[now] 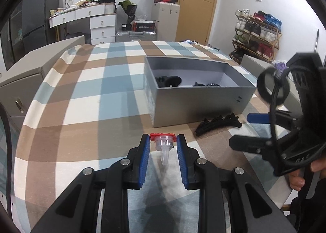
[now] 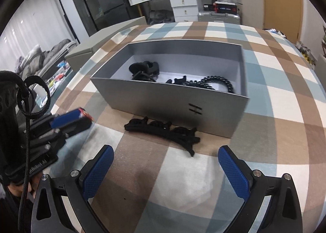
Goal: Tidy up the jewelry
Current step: 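Grasp the black hair clip with the right gripper while the left holds the bottle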
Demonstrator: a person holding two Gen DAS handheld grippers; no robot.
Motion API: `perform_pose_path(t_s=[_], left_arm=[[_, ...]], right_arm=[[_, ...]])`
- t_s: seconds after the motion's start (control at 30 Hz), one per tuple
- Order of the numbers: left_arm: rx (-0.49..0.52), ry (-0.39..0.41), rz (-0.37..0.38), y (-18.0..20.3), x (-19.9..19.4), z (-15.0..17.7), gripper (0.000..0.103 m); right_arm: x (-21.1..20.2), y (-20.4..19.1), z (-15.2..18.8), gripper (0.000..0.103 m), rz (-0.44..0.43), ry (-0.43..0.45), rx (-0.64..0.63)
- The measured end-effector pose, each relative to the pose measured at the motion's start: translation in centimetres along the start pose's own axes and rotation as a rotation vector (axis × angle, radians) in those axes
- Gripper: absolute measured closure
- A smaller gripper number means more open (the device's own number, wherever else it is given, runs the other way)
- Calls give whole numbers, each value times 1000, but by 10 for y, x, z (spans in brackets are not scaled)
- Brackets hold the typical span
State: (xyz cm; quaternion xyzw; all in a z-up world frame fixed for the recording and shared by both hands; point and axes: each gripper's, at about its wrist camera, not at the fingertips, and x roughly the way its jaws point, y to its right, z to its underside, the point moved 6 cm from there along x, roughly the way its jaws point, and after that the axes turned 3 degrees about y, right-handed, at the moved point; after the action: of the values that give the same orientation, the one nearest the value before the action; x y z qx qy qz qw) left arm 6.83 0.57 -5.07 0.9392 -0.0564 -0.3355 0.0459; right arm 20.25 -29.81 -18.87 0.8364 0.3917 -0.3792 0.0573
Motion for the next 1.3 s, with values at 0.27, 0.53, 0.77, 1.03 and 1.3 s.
perform_pose_path(t_s=[0.27,0.53,0.77,1.03,1.3], left_arm=[[-24,4,-18,-12,-4,3,82],[-31,10,-25,-18,-7,3,82],[-30,-2,-22,-17,-3,6,82],[-19,-11,-16,-15,-2,7,82],[-20,-14,-12,-15,-2,7,82]], right_arm=[[13,-10,-3,0,34,-18,-38],[10,-16,0,1,-38,-36,-64],[-2,-15,-5,1,-103,3,-29],[12,-8,-12,12,-102,-20,-58],[8,-17,-3,37,-133,-49,-122]])
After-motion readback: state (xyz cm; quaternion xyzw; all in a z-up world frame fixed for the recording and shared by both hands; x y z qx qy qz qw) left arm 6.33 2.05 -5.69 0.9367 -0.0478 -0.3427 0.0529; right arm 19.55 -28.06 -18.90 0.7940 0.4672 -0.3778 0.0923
